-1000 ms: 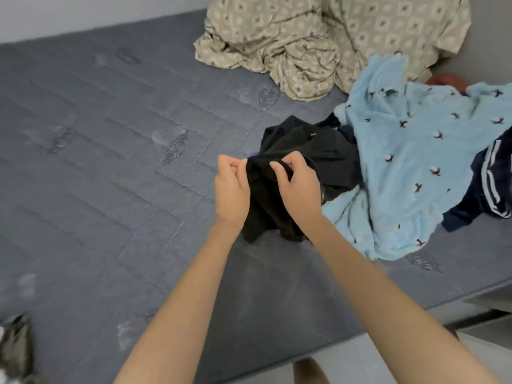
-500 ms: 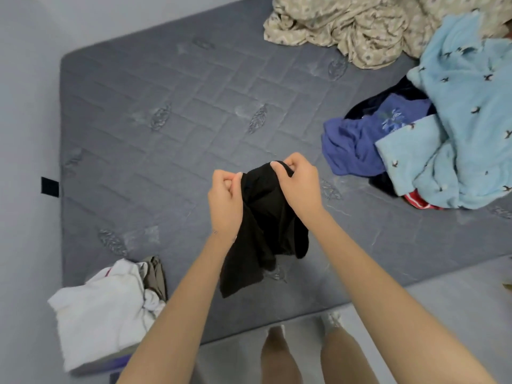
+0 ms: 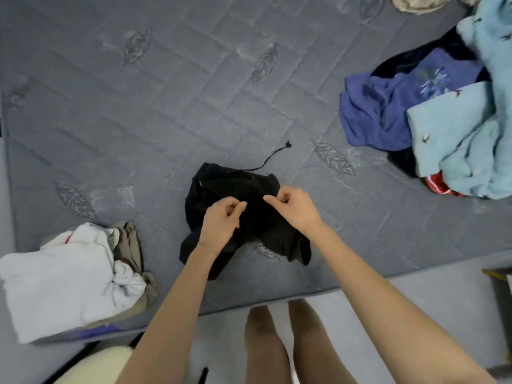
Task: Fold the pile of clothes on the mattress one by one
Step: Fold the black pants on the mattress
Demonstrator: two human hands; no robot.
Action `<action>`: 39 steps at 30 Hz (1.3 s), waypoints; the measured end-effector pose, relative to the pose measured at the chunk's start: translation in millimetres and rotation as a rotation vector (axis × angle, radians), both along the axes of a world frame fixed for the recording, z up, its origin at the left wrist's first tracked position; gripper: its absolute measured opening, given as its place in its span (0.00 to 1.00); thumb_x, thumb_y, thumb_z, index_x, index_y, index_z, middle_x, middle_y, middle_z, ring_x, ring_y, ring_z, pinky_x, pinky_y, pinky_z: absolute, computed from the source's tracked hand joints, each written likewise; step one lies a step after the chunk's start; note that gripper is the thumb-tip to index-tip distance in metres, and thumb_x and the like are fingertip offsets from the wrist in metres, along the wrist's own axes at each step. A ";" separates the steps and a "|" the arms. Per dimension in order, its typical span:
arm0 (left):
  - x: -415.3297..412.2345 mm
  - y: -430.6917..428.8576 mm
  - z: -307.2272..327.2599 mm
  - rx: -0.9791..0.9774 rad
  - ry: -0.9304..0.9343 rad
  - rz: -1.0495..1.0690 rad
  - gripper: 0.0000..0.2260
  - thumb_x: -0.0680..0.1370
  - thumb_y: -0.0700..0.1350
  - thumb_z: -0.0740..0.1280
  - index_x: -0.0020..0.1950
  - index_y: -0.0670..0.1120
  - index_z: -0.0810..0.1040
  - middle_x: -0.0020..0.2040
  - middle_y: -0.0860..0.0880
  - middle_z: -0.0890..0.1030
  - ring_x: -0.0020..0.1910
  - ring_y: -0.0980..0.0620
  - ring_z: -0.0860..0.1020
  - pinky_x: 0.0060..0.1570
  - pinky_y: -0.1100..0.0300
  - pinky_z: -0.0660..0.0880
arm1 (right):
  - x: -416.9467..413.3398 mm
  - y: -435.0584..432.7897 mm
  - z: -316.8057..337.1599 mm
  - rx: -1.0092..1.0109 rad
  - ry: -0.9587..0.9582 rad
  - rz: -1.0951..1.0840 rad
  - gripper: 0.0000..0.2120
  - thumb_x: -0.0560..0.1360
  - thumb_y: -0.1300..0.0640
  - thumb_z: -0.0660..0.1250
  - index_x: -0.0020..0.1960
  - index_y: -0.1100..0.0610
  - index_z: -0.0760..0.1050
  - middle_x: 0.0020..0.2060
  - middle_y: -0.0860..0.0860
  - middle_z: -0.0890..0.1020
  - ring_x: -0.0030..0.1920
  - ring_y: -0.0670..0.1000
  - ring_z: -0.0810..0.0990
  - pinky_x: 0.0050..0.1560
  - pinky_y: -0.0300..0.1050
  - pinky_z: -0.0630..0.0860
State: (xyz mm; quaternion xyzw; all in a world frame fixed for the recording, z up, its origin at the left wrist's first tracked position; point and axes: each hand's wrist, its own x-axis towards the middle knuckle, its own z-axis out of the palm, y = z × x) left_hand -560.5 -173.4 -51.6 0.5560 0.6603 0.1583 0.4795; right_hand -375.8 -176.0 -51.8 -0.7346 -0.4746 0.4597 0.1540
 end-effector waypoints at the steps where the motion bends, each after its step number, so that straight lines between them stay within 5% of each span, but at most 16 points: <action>1: -4.5 1.7 -9.1 -0.011 0.013 0.006 0.08 0.80 0.47 0.65 0.43 0.46 0.78 0.29 0.51 0.75 0.28 0.59 0.73 0.30 0.63 0.71 | 2.3 -1.7 -9.9 -0.040 -0.036 0.032 0.20 0.74 0.45 0.70 0.31 0.52 0.66 0.27 0.45 0.71 0.33 0.48 0.71 0.37 0.44 0.66; 6: -26.2 22.8 -48.2 0.088 0.127 0.210 0.08 0.80 0.48 0.64 0.57 0.49 0.78 0.46 0.53 0.80 0.43 0.59 0.77 0.49 0.62 0.75 | 9.3 8.3 -51.9 0.016 -0.041 -0.178 0.14 0.74 0.42 0.69 0.48 0.53 0.75 0.42 0.49 0.80 0.44 0.50 0.78 0.47 0.48 0.76; 10: -42.3 46.7 -91.2 0.055 0.156 0.196 0.20 0.80 0.54 0.63 0.69 0.48 0.72 0.66 0.47 0.75 0.64 0.51 0.72 0.67 0.53 0.69 | 10.1 34.6 -87.3 -0.044 -0.128 -0.072 0.30 0.74 0.35 0.64 0.68 0.52 0.70 0.64 0.51 0.76 0.65 0.54 0.71 0.65 0.55 0.70; 16: -45.9 65.4 -137.0 -0.010 0.132 0.273 0.24 0.82 0.55 0.57 0.76 0.47 0.63 0.75 0.48 0.64 0.74 0.51 0.61 0.75 0.52 0.57 | 4.3 53.5 -135.3 -0.164 -0.104 0.002 0.34 0.74 0.34 0.64 0.73 0.51 0.64 0.69 0.52 0.71 0.70 0.55 0.68 0.69 0.55 0.65; 18: -47.7 72.0 -151.5 -0.024 0.130 0.308 0.24 0.83 0.55 0.55 0.76 0.46 0.62 0.76 0.47 0.63 0.75 0.50 0.60 0.75 0.51 0.56 | 0.6 56.5 -144.5 -0.188 0.003 -0.068 0.33 0.73 0.37 0.67 0.71 0.54 0.67 0.66 0.52 0.74 0.67 0.54 0.72 0.65 0.48 0.69; 20: -49.2 80.6 -160.8 -0.019 0.141 0.346 0.22 0.84 0.52 0.53 0.76 0.44 0.63 0.75 0.45 0.65 0.74 0.49 0.61 0.75 0.52 0.57 | -1.7 60.6 -150.7 -0.184 0.030 -0.108 0.24 0.73 0.38 0.68 0.58 0.56 0.76 0.53 0.52 0.80 0.55 0.53 0.78 0.50 0.43 0.74; 23: -50.3 93.1 -165.7 0.022 0.182 0.384 0.19 0.84 0.47 0.55 0.71 0.39 0.69 0.69 0.42 0.73 0.69 0.45 0.70 0.70 0.52 0.64 | -3.9 64.9 -153.4 -0.190 0.054 -0.117 0.18 0.73 0.40 0.69 0.41 0.55 0.75 0.36 0.49 0.79 0.40 0.50 0.78 0.37 0.42 0.70; 27: -50.4 101.9 -160.8 -0.036 0.160 0.406 0.19 0.81 0.46 0.64 0.69 0.38 0.70 0.67 0.42 0.74 0.67 0.46 0.72 0.66 0.58 0.66 | -8.0 69.5 -148.9 -0.220 0.055 -0.156 0.16 0.73 0.46 0.71 0.35 0.55 0.73 0.30 0.49 0.77 0.35 0.50 0.77 0.35 0.43 0.71; 32: -50.7 93.0 -133.6 0.035 0.137 0.299 0.08 0.80 0.46 0.66 0.52 0.42 0.80 0.47 0.46 0.80 0.50 0.46 0.79 0.53 0.51 0.75 | -12.6 69.8 -120.1 -0.229 0.039 -0.104 0.14 0.73 0.48 0.72 0.43 0.60 0.79 0.34 0.52 0.80 0.38 0.52 0.80 0.40 0.45 0.75; 36: -55.2 86.6 -83.4 0.085 0.089 0.461 0.08 0.81 0.46 0.63 0.53 0.43 0.77 0.48 0.50 0.78 0.50 0.52 0.76 0.59 0.54 0.72 | -12.4 67.2 -74.6 -0.190 0.014 -0.113 0.12 0.73 0.50 0.71 0.42 0.59 0.79 0.33 0.52 0.80 0.36 0.52 0.80 0.39 0.46 0.75; 39: -57.4 88.4 -34.9 0.149 0.007 0.555 0.11 0.82 0.44 0.61 0.55 0.37 0.75 0.48 0.47 0.76 0.48 0.52 0.74 0.52 0.61 0.71 | -11.3 73.2 -31.8 -0.115 -0.023 -0.157 0.13 0.73 0.50 0.72 0.35 0.55 0.73 0.29 0.49 0.76 0.34 0.52 0.77 0.36 0.44 0.71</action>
